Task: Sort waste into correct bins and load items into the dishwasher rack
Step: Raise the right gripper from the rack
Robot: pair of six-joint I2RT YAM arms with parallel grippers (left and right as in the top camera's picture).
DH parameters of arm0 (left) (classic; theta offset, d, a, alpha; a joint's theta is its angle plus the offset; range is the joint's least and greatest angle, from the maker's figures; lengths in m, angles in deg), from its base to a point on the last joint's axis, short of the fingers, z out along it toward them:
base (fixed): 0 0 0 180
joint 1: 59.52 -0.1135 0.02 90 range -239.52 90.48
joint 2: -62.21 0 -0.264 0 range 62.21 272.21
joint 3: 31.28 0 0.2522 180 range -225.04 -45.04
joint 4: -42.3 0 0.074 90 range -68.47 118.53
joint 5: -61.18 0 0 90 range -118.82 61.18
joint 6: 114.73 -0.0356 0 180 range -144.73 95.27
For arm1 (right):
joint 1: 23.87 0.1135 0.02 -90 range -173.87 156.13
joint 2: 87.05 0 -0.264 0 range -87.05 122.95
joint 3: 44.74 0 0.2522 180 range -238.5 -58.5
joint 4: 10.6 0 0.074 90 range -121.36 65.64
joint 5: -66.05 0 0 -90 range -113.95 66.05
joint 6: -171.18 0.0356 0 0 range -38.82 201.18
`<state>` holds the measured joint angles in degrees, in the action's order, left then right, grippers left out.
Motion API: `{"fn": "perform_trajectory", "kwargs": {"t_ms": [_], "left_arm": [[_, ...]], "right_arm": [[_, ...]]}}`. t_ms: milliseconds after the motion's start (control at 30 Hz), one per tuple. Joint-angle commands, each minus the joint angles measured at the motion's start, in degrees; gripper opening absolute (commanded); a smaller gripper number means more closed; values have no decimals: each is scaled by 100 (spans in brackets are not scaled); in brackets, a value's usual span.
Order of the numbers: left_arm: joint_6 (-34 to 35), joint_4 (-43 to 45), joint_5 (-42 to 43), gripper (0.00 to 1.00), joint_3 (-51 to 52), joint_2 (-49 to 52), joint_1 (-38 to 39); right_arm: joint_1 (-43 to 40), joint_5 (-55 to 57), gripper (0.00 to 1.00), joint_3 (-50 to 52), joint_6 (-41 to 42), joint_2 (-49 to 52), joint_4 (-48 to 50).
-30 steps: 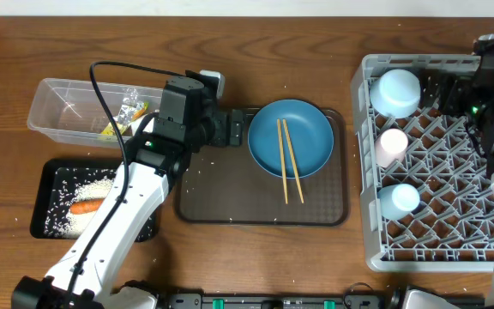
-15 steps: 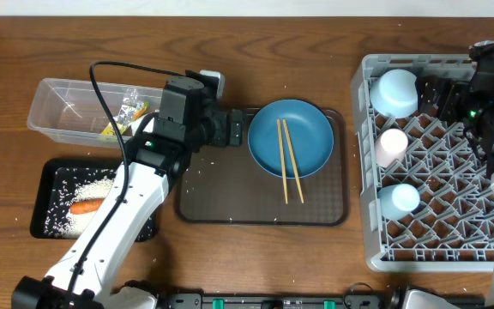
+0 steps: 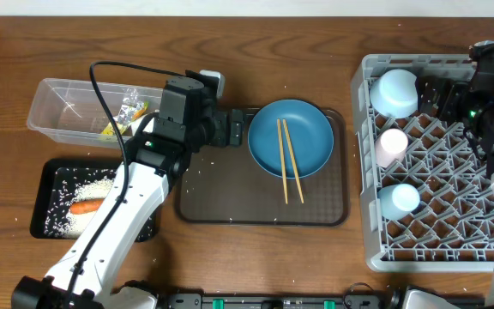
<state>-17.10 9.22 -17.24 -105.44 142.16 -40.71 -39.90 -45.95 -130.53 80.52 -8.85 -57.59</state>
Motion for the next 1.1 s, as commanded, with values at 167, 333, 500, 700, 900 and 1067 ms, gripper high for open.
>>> {"fn": "perform_trajectory", "kwargs": {"t_ms": [167,333,500,700,900,1067], "left_arm": [[-11,37,-70,98,9,-48,-26],[-11,94,-70,98,9,-48,-26],[-11,120,-70,98,9,-48,-26],[-11,120,-70,98,9,-48,-26],[-11,118,-70,98,9,-48,-26],[-11,118,-70,98,9,-48,-26]], "right_arm": [[9,37,99,-28,-22,-26,-9],[9,37,99,-28,-24,-28,-9],[9,37,99,-28,-22,-26,-7],[9,37,99,-28,-22,-26,-9],[9,37,99,-28,-22,-26,-9],[9,37,99,-28,-22,-26,-7]]}}
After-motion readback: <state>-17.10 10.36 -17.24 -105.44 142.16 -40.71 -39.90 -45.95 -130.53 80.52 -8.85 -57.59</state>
